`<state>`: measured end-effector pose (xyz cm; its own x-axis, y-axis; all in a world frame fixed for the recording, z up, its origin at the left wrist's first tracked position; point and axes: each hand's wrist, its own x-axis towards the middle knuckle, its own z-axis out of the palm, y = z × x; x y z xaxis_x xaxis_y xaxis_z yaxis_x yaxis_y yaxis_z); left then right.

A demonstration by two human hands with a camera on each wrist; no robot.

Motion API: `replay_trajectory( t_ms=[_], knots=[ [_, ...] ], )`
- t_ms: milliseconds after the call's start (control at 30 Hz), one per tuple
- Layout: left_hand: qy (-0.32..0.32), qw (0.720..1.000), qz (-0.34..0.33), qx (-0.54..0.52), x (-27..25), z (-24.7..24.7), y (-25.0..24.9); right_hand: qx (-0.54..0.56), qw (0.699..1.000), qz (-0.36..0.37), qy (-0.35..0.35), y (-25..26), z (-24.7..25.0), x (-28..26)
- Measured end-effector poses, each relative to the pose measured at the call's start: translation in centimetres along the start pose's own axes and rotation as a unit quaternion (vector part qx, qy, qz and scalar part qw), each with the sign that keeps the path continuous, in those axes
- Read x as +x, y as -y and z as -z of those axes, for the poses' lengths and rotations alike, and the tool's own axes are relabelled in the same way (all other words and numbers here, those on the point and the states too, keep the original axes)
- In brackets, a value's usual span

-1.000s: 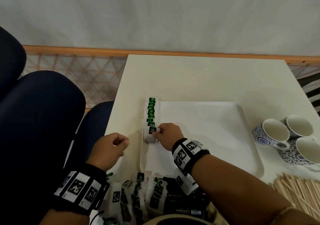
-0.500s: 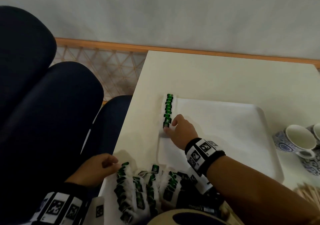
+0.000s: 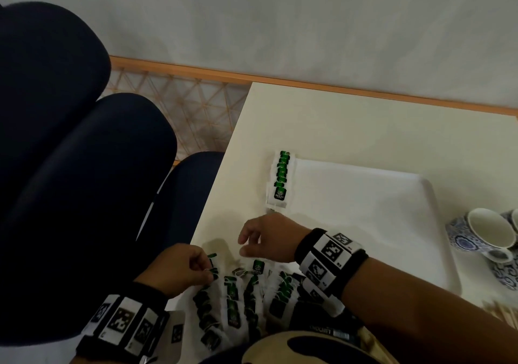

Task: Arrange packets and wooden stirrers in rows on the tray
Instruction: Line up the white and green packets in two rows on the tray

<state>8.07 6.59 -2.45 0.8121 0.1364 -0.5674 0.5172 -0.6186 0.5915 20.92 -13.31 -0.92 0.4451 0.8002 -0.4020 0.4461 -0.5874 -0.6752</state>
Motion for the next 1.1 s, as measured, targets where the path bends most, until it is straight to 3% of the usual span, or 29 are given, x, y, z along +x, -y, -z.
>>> replay_trajectory(
  t_ms=[167, 367, 633, 767, 967, 1100],
  knots=[
    [0.014, 0.997, -0.064, -0.048, -0.2, -0.3, -1.3, -0.005, 0.998, 0.042, 0.042, 1.5, -1.1, -0.4],
    [0.005, 0.988, -0.09, -0.126, 0.1, -1.0, -2.7, -0.034, 0.998, 0.052, 0.016, 1.3, -1.3, -0.9],
    [0.064, 0.978, -0.092, -0.178, 0.3, -0.4, -3.5, 0.136, 0.991, 0.005, -0.006, -0.2, 0.2, -2.3],
    [0.133, 0.946, -0.116, -0.273, 0.7, -0.1, -5.2, 0.233, 0.971, -0.002, -0.057, -1.0, 1.3, -2.7],
    [0.211, 0.88, -0.085, -0.416, 1.9, -0.4, -7.5, 0.277, 0.953, -0.028, -0.118, -1.7, 2.2, -2.8],
    [0.213, 0.87, -0.078, -0.437, 2.2, -0.8, -7.9, 0.288, 0.95, -0.032, -0.116, -1.5, 1.8, -3.2]
  ],
)
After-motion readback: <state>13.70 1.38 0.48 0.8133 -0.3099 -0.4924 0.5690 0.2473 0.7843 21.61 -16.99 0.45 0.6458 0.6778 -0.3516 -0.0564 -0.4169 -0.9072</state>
